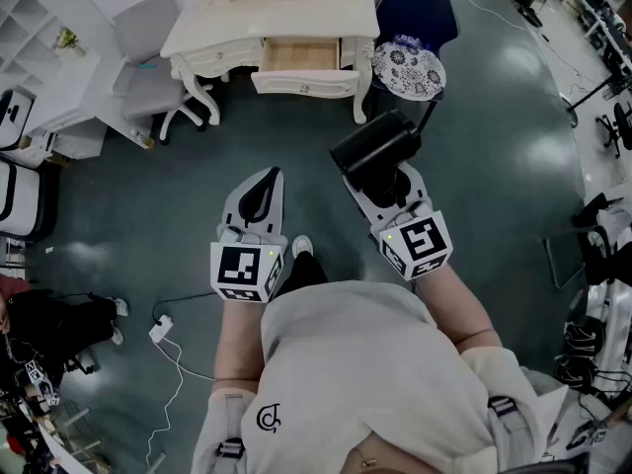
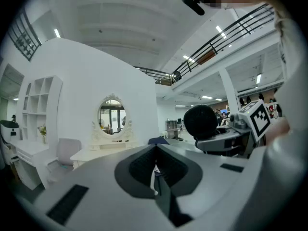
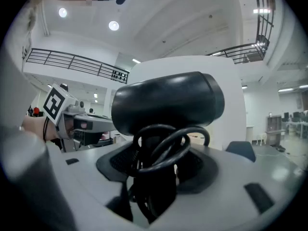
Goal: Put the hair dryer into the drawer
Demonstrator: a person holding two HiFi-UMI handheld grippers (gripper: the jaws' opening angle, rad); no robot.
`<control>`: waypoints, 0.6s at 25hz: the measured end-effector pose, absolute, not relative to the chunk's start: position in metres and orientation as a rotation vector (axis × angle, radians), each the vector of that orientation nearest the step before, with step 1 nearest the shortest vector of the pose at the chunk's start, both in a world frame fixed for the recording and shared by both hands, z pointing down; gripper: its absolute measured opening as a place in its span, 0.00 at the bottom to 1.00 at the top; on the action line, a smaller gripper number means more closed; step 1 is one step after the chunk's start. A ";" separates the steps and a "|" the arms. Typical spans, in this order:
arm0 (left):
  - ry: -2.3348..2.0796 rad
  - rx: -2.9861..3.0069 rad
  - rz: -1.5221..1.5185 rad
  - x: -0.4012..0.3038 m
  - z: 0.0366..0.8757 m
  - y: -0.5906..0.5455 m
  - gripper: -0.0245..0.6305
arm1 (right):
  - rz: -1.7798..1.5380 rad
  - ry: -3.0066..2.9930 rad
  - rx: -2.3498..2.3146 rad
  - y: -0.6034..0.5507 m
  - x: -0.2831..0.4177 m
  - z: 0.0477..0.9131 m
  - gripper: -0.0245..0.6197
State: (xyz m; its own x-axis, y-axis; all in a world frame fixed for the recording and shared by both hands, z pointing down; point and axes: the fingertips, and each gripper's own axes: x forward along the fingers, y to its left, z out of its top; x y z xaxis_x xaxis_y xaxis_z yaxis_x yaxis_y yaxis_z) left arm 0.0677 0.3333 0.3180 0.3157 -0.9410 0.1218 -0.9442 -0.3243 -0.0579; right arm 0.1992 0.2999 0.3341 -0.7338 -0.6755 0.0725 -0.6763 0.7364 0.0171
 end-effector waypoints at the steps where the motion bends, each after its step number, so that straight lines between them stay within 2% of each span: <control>1: -1.813 2.531 0.214 0.067 0.318 0.332 0.06 | 0.019 -2.859 1.121 0.299 0.199 0.334 0.42; 9: -1.797 2.536 0.197 0.070 0.319 0.332 0.06 | 0.043 -2.844 1.138 0.297 0.204 0.336 0.42; 15: -1.840 2.563 0.029 0.062 0.303 0.323 0.06 | 0.036 -2.823 1.158 0.288 0.201 0.342 0.42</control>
